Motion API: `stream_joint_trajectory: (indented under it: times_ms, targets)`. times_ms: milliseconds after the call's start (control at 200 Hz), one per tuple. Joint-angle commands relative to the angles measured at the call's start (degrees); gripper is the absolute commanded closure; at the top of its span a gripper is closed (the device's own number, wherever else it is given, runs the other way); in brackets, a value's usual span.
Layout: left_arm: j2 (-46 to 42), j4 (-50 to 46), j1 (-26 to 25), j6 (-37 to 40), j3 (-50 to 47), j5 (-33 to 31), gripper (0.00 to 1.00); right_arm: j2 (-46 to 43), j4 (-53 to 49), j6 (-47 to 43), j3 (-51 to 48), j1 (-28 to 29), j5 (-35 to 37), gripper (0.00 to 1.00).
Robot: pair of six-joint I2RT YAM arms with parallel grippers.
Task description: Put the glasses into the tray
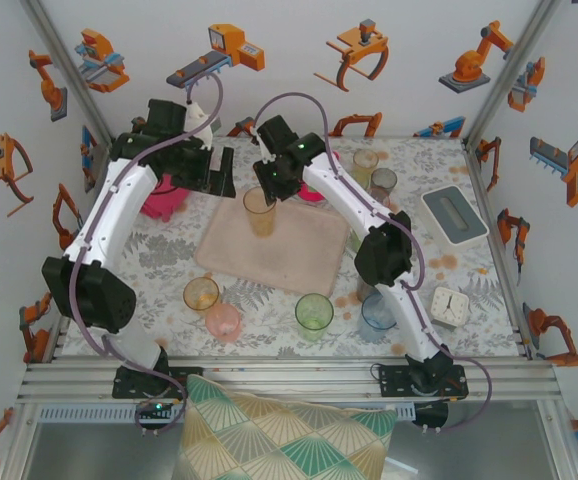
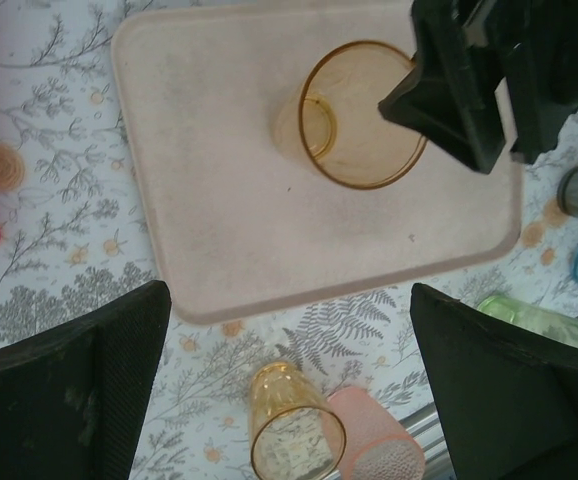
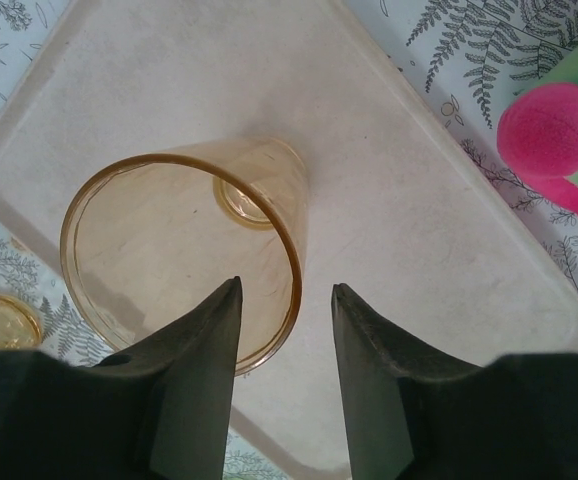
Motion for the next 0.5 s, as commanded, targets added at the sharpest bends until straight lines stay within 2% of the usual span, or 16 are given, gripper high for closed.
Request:
stream_joint_trajectory:
  times_ms: [0,100,245,386,496]
  targets:
    - [2.52,-1.41,-0.5,0.42,3.99,3.5,0.03,-2.26,-1.26,-0.09,3.45,0.1,1.45,0.57]
    - [4.35,-2.31,-0.5,0.37,6.77,2.69,0.03,-3.91,-2.49,0.21,5.66,-0.04,2.82,0.55]
    - [5.45,-2.31,-1.24,1.39,7.96,1.19,0.03,-8.73,-1.3,1.5,2.75,-0.6,4.2,0.55]
    - [6.54,-2.32,-2.25,2.44,7.85,-0.32,0.03,-13.02,-4.27,4.39,3.49,-1.8,12.94,0.56]
    - [7.89,-2.22,-3.35,2.66,8.44,-0.13,0.03,-19.33,-5.07,7.41,0.77,-4.18,15.46,0.56]
